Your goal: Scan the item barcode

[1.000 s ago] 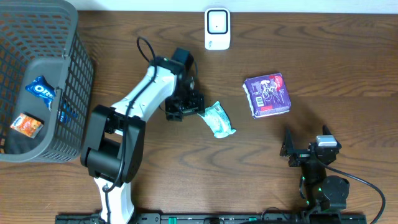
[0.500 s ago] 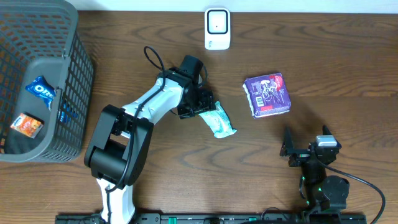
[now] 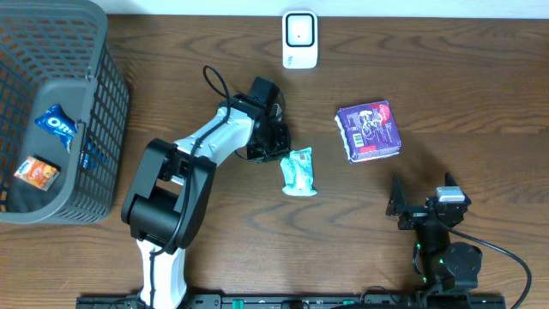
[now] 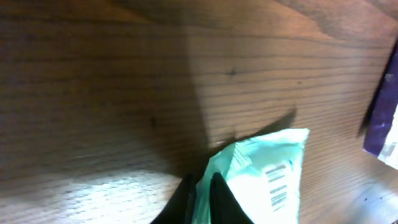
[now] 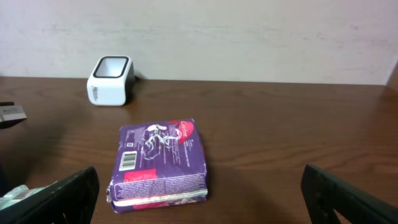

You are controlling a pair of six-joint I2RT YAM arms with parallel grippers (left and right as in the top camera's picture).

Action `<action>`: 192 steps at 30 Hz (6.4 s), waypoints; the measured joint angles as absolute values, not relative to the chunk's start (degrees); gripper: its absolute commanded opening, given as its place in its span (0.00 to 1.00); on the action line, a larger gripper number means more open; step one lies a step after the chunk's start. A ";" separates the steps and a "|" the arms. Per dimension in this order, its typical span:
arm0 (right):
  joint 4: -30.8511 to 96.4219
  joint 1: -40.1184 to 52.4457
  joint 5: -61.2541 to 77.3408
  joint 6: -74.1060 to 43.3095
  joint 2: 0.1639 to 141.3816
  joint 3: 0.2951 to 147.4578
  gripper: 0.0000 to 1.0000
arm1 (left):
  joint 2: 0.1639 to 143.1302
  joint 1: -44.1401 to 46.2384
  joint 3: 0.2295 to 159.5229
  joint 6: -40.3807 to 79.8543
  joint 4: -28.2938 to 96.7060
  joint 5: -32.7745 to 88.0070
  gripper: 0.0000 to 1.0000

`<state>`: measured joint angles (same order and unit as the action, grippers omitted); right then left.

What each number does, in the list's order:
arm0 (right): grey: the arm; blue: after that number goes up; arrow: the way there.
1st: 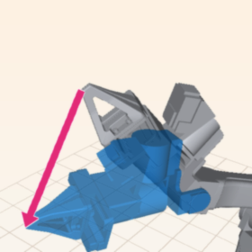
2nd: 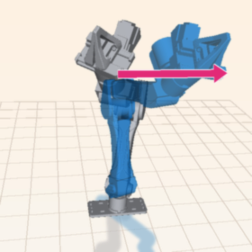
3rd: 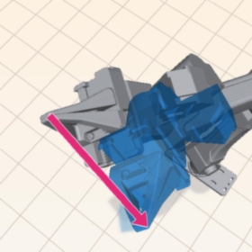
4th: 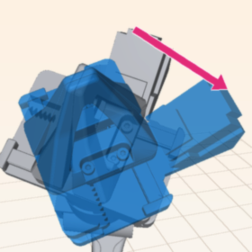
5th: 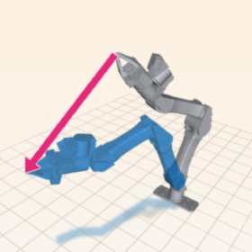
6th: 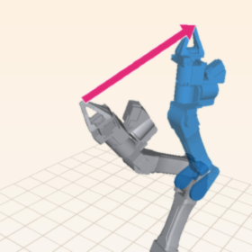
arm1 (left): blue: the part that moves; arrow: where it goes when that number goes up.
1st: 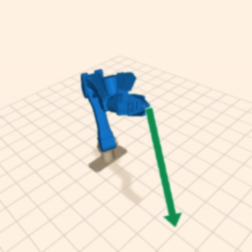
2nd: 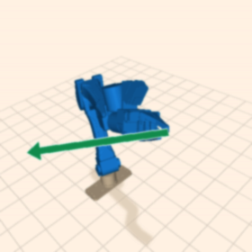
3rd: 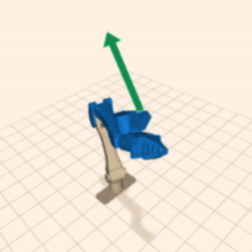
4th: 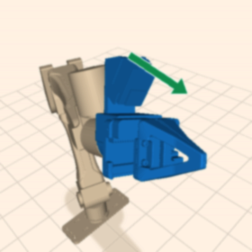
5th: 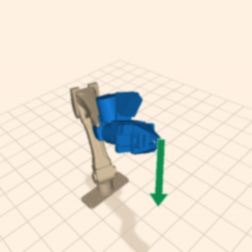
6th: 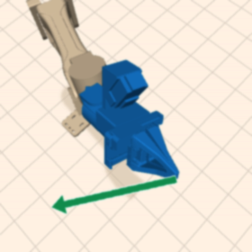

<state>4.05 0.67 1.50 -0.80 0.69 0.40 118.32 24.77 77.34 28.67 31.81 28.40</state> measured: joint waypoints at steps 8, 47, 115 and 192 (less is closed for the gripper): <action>4.05 0.67 1.50 -0.80 0.69 0.40 0.99 | 118.45 17.91 84.23 20.27 35.86 28.27 0.07; 4.05 0.67 1.50 -0.80 0.69 0.40 0.99 | 111.20 29.47 68.20 39.22 26.87 22.33 0.52; 4.03 0.67 1.50 -0.80 0.69 0.40 0.99 | 116.38 26.02 76.01 26.26 15.11 18.06 0.64; 4.05 0.67 1.50 -0.80 0.69 0.40 0.99 | 121.08 40.18 79.85 39.24 -0.75 16.12 0.53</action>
<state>4.05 0.67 1.50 -0.80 0.69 0.40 121.08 40.18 79.85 39.24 -0.75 16.12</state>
